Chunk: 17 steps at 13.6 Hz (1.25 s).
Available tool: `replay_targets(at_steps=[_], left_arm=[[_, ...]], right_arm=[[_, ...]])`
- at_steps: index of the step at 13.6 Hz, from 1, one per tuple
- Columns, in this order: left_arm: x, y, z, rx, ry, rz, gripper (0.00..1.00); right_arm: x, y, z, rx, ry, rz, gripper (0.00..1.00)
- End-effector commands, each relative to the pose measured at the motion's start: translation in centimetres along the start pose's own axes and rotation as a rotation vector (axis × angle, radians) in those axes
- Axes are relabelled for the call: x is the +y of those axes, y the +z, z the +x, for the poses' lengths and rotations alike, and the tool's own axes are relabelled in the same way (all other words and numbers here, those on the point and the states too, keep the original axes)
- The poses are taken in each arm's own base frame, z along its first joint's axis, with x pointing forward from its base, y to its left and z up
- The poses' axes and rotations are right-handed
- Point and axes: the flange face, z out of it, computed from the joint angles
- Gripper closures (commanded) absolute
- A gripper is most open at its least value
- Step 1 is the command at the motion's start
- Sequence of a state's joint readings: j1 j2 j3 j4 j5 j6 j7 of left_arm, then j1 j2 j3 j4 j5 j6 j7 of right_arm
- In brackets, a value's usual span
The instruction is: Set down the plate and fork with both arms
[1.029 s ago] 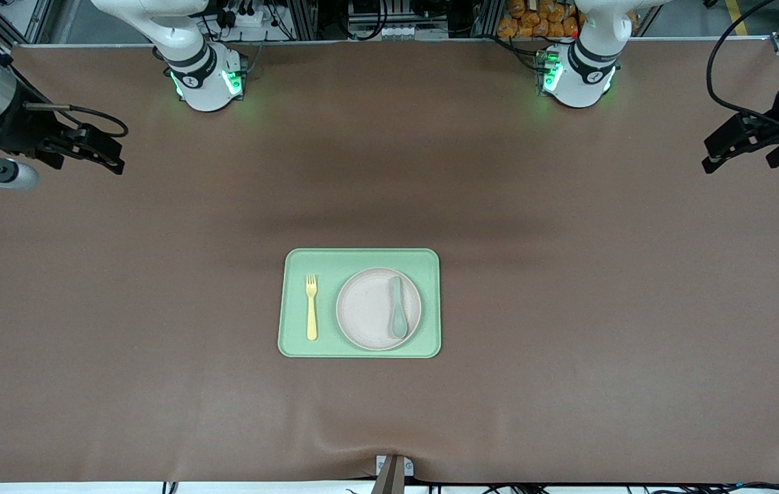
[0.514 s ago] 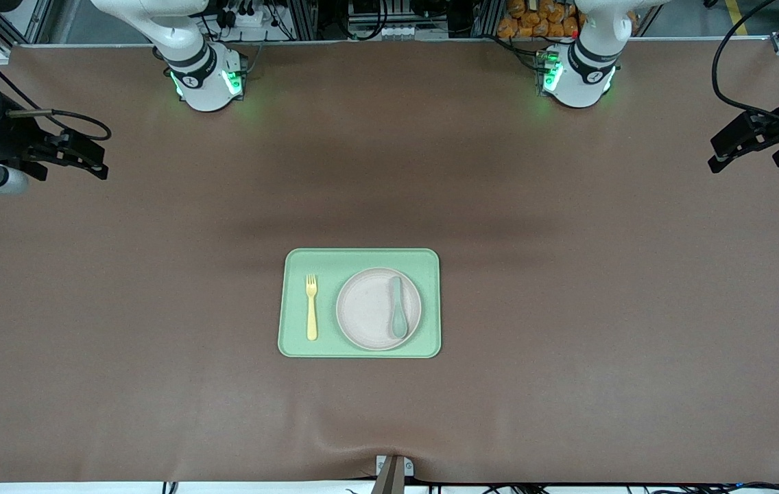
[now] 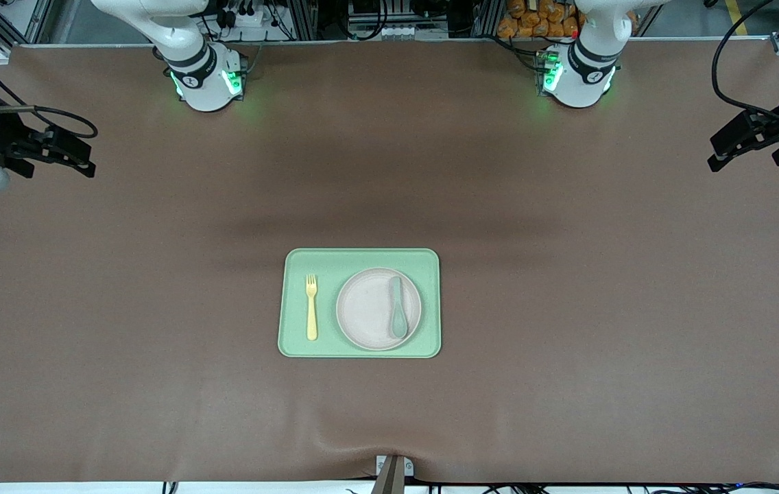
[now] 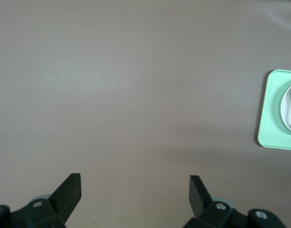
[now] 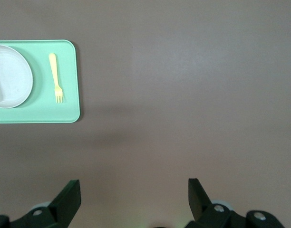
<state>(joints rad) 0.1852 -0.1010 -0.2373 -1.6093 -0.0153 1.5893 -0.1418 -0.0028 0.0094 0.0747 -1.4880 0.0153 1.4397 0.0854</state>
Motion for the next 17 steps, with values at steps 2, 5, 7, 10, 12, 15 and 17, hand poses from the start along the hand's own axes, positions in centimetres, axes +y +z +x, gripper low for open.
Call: replay_targets(at_steps=[2,5,7,10,12,15,17], left_arm=[[-0.08,-0.24,-0.02,-0.024,0.018,-0.012,0.00],[-0.10,-0.49,0.02,-0.024,0.021,-0.017,0.00],[-0.13,-0.40,-0.17,-0.036,0.021,-0.014,0.00],[0.37,-0.53,-0.41,-0.039,0.030,-0.015,0.00],[0.34,-0.54,-0.49,-0.044,0.033,-0.007,0.00],[0.28,-0.51,-0.58,-0.048,0.034,-0.005,0.00],[0.14,-0.66,-0.60,-0.046,0.034,-0.006,0.00]], right_arm=[[0.52,-0.89,-0.55,-0.002,-0.020,-0.009,0.00],[0.93,-0.86,-0.51,0.005,-0.012,-0.009,0.00],[1.00,-0.85,-0.22,0.018,-0.012,-0.008,0.00],[1.02,-0.89,-0.17,0.023,-0.012,-0.003,0.00],[1.19,-0.90,-0.15,0.023,-0.010,-0.003,0.00],[1.19,-0.82,-0.10,0.021,-0.010,-0.003,0.00],[1.11,-0.82,-0.11,0.021,-0.012,-0.003,0.00]])
